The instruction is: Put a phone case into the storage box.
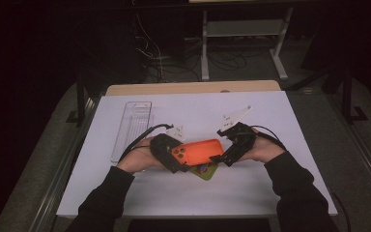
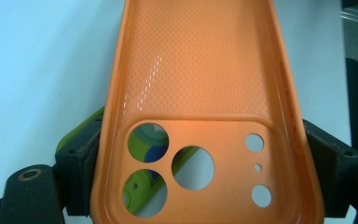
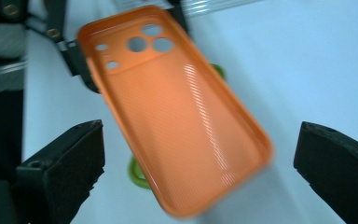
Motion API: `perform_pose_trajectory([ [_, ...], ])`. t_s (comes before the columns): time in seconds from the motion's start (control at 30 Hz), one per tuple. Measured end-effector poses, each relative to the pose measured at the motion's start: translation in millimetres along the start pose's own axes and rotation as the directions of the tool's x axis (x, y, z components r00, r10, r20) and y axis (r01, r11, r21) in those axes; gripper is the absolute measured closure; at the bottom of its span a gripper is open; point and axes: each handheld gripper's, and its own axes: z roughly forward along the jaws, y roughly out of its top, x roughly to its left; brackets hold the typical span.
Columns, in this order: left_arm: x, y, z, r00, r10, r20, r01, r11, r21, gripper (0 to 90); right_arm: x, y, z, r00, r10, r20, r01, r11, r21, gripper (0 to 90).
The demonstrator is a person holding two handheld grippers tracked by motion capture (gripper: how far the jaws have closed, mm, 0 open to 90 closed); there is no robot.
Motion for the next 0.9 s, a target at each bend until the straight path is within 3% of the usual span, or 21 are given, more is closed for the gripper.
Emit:
perform_pose_trajectory([
  [0.1, -0.9, -1.3, 1.7, 0.9989, -0.031, -0.034, 0.031, 0.9994, 0.017, 15.4, -1.9, -7.1, -6.2, 0.9955, 0.077, 0.054, -0.076, 0.997, -0.019, 1.1],
  [0.17, -0.9, -1.7, 2.5, 0.9979, -0.042, -0.049, 0.043, 0.9989, 0.018, 15.4, -2.5, -12.7, -7.8, 0.9905, 0.094, 0.101, -0.092, 0.996, -0.02, 1.1],
  [0.2, -1.1, -2.1, 3.0, 0.9969, -0.051, -0.059, 0.052, 0.9985, 0.015, 15.4, -3.2, -14.9, -8.5, 0.989, 0.099, 0.11, -0.097, 0.995, -0.023, 1.1],
  [0.27, -1.7, -2.7, 4.1, 0.9958, -0.059, -0.071, 0.06, 0.998, 0.02, 15.4, -2.2, -19.5, -9.8, 0.981, 0.154, 0.118, -0.15, 0.988, -0.047, 1.1],
  [0.33, -2.5, -2.7, 4.5, 0.9943, -0.063, -0.086, 0.065, 0.9978, 0.016, 15.4, -3.4, -25.0, -10.1, 0.9761, 0.165, 0.141, -0.158, 0.985, -0.062, 1.1],
  [0.5, -1.1, -2.0, 3.3, 0.9881, -0.101, -0.116, 0.103, 0.9946, 0.013, 15.4, -1.0, -38.8, -7.2, 0.9447, 0.255, 0.206, -0.243, 0.967, -0.08, 1.4],
  [0.57, 0.4, -2.0, 1.6, 0.9841, -0.118, -0.133, 0.119, 0.9928, 0.001, 15.4, 1.0, -43.9, -5.5, 0.9338, 0.288, 0.212, -0.273, 0.957, -0.1, 1.5],
  [0.67, 2.5, -2.2, -2.7, 0.9828, -0.114, -0.145, 0.116, 0.9933, 0.002, 15.4, 4.6, -49.8, -2.9, 0.9254, 0.307, 0.222, -0.293, 0.951, -0.095, 1.4],
  [0.73, 1.3, -2.6, -4.4, 0.9773, -0.149, -0.15, 0.148, 0.9888, -0.019, 15.4, 6.5, -53.9, -0.9, 0.9185, 0.329, 0.219, -0.314, 0.944, -0.101, 1.6],
  [0.77, 2.5, -2.7, -6.5, 0.9792, -0.132, -0.154, 0.134, 0.991, 0.0, 15.3, 8.0, -56.3, 0.8, 0.9106, 0.353, 0.215, -0.34, 0.935, -0.098, 1.6],
  [0.87, 1.7, -2.5, -7.4, 0.9718, -0.171, -0.162, 0.168, 0.9853, -0.029, 15.4, 11.8, -61.6, 3.5, 0.9029, 0.377, 0.206, -0.363, 0.926, -0.106, 1.5],
  [0.9, 2.5, -2.5, -8.3, 0.9718, -0.166, -0.167, 0.165, 0.9861, -0.02, 15.4, 13.4, -63.4, 3.9, 0.8946, 0.393, 0.212, -0.377, 0.919, -0.116, 1.5],
])
